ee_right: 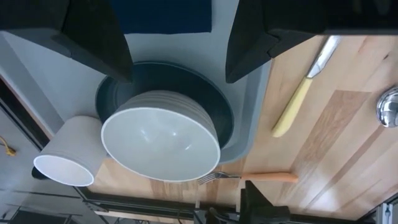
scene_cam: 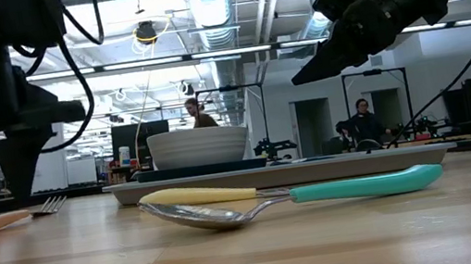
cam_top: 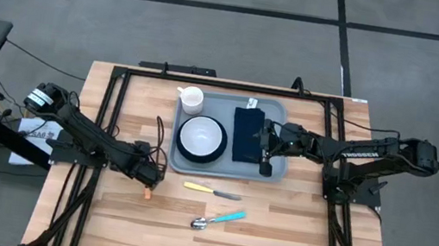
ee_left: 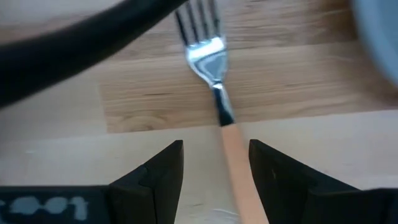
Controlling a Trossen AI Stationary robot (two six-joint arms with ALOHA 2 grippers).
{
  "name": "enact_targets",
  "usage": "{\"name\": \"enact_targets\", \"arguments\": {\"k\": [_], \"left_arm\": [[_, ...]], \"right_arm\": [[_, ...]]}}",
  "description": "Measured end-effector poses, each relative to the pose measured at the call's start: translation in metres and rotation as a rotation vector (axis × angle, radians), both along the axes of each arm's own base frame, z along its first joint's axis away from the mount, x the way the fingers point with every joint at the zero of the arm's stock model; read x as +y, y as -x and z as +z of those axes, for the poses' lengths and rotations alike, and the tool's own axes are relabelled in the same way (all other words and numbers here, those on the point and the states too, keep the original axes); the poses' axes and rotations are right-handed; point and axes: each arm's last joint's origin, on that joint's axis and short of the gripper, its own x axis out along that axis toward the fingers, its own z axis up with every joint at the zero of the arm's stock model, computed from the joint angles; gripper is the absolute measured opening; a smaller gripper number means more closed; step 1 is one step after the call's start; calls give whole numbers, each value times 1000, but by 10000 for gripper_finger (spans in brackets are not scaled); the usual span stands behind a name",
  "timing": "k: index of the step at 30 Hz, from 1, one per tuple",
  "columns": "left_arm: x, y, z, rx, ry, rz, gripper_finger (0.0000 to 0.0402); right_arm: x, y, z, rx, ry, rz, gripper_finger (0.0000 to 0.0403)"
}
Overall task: Set up tray
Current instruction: Put the orange fork on top of the black napkin on the gray tray
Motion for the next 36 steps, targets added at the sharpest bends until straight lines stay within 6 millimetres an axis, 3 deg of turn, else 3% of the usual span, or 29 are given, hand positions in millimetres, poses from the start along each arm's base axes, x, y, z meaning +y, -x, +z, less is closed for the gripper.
{"name": "enact_targets", "arguments": {"k": [6, 31, 36], "left_arm": [[-1, -6, 0, -69, -1, 1, 170], [9, -9, 0, -50, -12, -14, 170], [9, -7, -9, -70, 17, -8, 170]], "right_arm": [[0, 0, 0, 0, 0, 0, 249], [0, 0, -1, 6, -1, 0, 249], [0, 0, -1, 8, -1, 0, 249]]}}
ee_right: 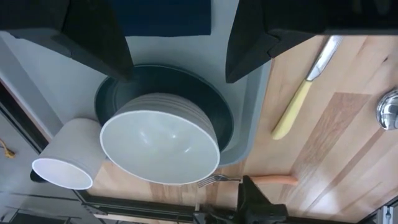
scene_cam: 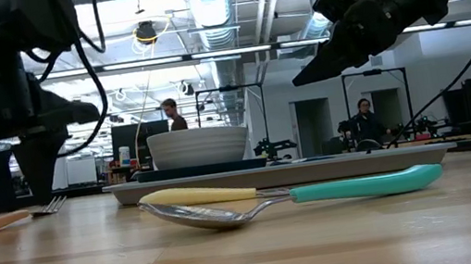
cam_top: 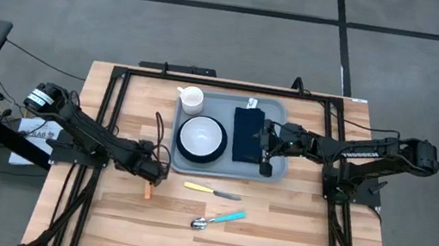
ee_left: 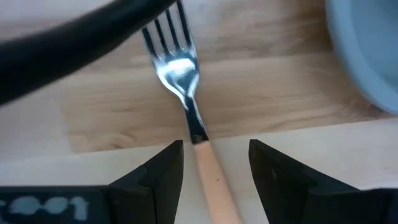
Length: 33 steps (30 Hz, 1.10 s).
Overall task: Set up tray
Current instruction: Put the orange fork on top of the black napkin on the gray tray
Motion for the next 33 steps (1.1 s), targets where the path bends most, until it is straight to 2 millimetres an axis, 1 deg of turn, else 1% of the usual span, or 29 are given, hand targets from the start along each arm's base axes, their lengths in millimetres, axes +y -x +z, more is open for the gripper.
{"name": "enact_targets", "arguments": {"k": [3, 6, 15, 18, 22, 30, 33], "left_arm": [[0, 1, -8, -34, 29, 2, 170], [1, 3, -12, -49, 31, 8, 170], [1, 5, -14, -33, 35, 2, 169], [1, 6, -14, -23, 48, -1, 162], [1, 7, -14, -5, 56, -16, 133], [1, 8, -15, 13, 54, -54, 40], [1, 8, -15, 11, 45, -65, 19]], "right_arm": [[0, 0, 0, 1, 0, 0, 249], [0, 0, 0, 3, 0, 0, 249], [0, 0, -1, 6, -1, 0, 249], [0, 0, -1, 6, -1, 0, 249], [0, 0, -1, 6, -1, 0, 249], [0, 0, -1, 6, -1, 0, 249], [0, 0, -1, 6, -1, 0, 249]]}}
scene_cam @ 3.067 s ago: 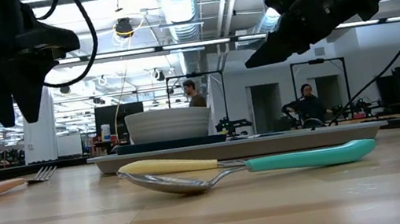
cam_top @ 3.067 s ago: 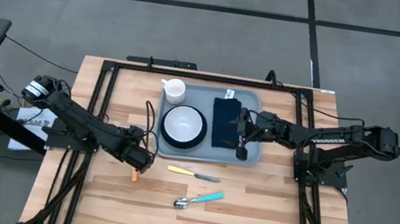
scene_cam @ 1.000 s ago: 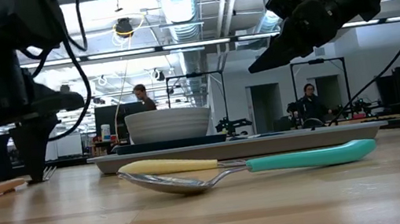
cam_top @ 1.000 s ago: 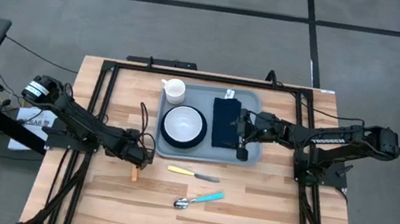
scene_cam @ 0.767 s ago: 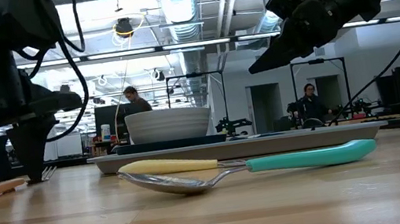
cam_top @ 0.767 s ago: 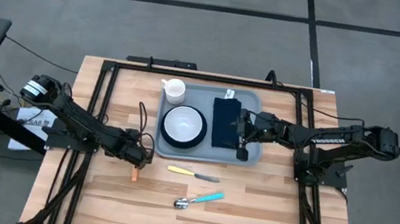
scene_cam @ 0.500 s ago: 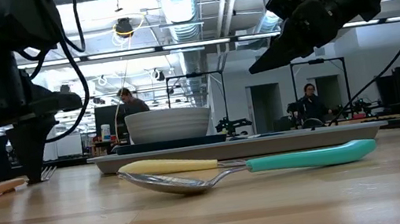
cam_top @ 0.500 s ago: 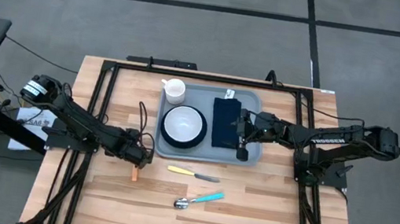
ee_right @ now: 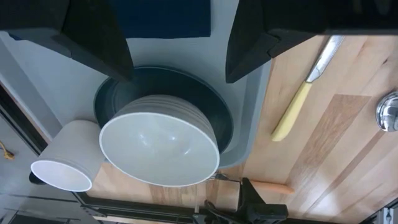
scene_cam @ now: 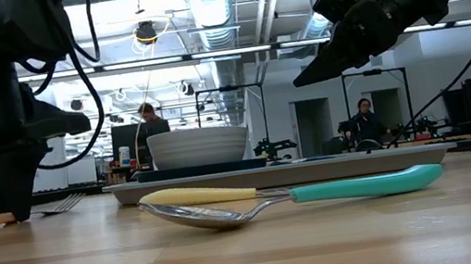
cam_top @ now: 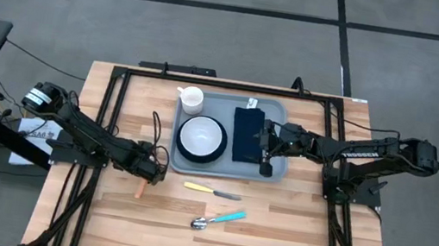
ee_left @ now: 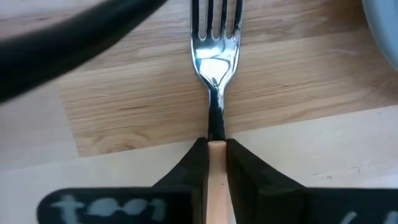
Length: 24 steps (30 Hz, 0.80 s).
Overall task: Set up tray
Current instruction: Put the orange fork on top of the black napkin on the gray tray
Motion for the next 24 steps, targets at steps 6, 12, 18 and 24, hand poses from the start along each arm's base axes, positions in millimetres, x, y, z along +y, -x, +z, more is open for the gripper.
{"name": "enact_targets", "arguments": {"k": [6, 12, 18, 24], "left_arm": [[0, 0, 0, 2, -16, -3, 29], [-3, 0, 1, 5, -16, -15, 33], [-8, -7, 14, 4, -30, -29, 21], [-15, -14, 28, -16, -34, -48, 31]], "right_arm": [[0, 0, 0, 1, 0, 0, 249], [0, 0, 0, 1, 0, 0, 249], [0, 0, 0, 0, 0, 0, 249], [0, 0, 0, 1, 0, 0, 249]]}}
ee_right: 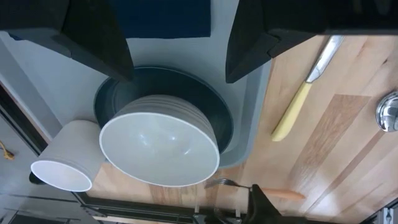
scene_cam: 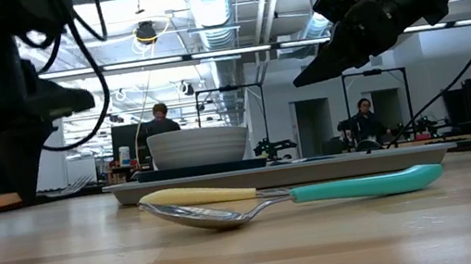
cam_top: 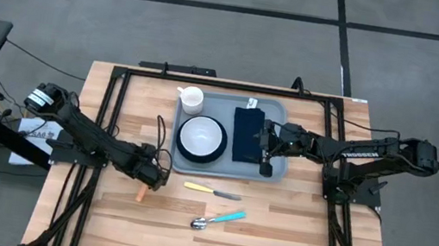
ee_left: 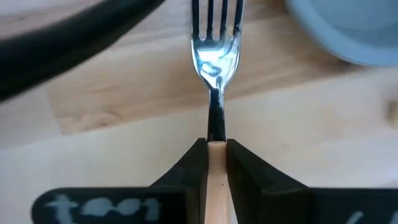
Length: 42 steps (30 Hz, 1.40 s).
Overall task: Set up tray
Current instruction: Put the orange fork on top of the black napkin on the gray tray
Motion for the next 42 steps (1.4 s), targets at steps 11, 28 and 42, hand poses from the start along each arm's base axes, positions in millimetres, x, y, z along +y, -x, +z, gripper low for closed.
{"name": "enact_targets", "arguments": {"k": [11, 28, 42], "left_arm": [[-14, -26, 43, -140, 49, -25, 30], [-3, -60, 116, -416, -380, -130, 28], [87, -94, 128, -560, -242, -102, 28]], "right_arm": [[0, -1, 2, -20, 12, 4, 249], [-1, -6, 16, -180, 6, -9, 249], [3, 20, 41, -190, -30, -25, 249]]}}
